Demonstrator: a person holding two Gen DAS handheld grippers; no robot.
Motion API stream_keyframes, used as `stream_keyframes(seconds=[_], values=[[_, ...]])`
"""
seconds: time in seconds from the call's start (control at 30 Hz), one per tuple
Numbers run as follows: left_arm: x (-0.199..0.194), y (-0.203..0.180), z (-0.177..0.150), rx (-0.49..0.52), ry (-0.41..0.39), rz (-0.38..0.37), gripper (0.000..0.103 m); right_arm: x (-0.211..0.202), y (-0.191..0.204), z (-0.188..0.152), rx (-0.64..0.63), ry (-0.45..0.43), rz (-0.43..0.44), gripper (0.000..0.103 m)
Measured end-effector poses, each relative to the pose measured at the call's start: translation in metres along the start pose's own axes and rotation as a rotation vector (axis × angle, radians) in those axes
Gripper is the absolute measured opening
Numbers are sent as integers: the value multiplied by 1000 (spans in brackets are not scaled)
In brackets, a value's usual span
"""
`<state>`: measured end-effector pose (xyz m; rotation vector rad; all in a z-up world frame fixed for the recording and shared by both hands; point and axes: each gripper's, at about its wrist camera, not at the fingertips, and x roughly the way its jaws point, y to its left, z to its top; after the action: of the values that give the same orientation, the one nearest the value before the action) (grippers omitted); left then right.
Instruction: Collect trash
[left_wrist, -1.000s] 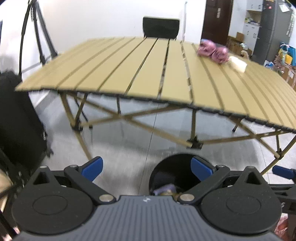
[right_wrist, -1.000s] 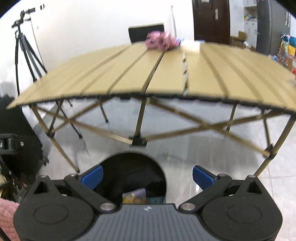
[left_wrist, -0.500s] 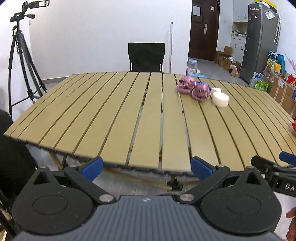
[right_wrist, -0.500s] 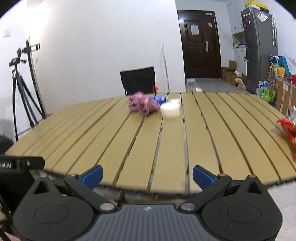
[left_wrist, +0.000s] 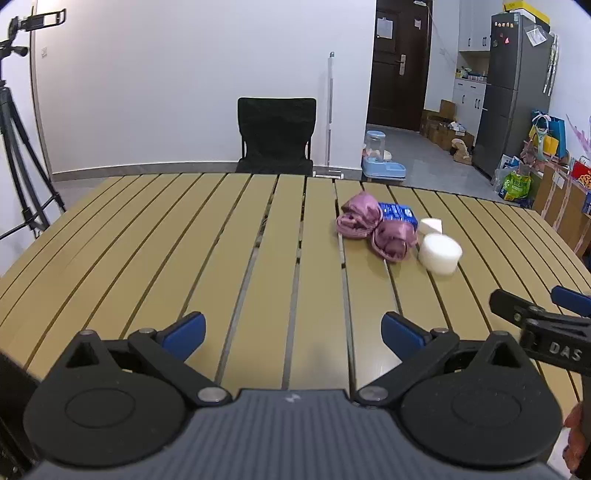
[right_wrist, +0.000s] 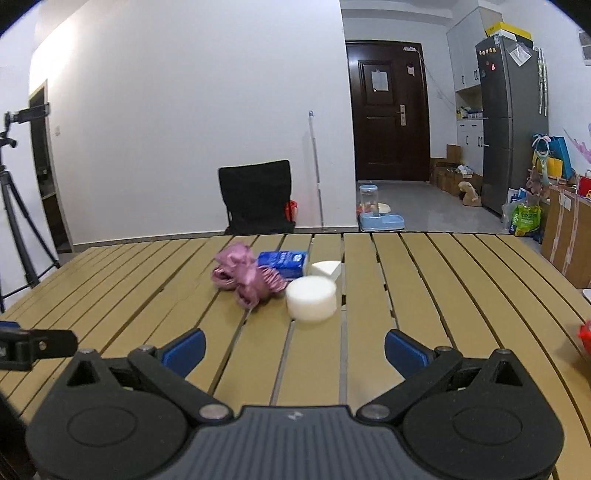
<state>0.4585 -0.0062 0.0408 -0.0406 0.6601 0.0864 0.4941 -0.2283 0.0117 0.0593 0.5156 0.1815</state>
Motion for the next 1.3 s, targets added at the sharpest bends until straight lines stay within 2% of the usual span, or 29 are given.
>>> stream_keyframes(seconds=[0.27, 0.47, 0.6, 0.67, 0.7, 0.73, 0.93, 1.13, 1.3], values=[[49, -10, 31, 15, 2, 11, 103, 79, -14, 19, 14, 79, -53, 103], [82, -19, 46, 14, 16, 3, 103, 133, -21, 26, 22, 144, -52, 96], [99, -25, 56, 12, 18, 5, 103, 160, -21, 29, 26, 173, -41, 86], [106, -28, 60, 7, 23, 1, 103, 168, -20, 30, 28, 182, -28, 78], [110, -29, 64, 4, 28, 0, 103, 172, -20, 29, 28, 186, -24, 69], [115, -30, 67, -2, 34, -3, 103, 175, -19, 29, 29, 188, -20, 57], [142, -43, 84, -52, 84, -29, 103, 173, -26, 28, 71, 154, 1, 56], [173, -66, 99, -80, 136, -30, 103, 158, -63, 27, 232, 85, -21, 55], [201, -91, 107, -90, 180, -1, 103, 151, -89, 25, 346, 46, -46, 55]])
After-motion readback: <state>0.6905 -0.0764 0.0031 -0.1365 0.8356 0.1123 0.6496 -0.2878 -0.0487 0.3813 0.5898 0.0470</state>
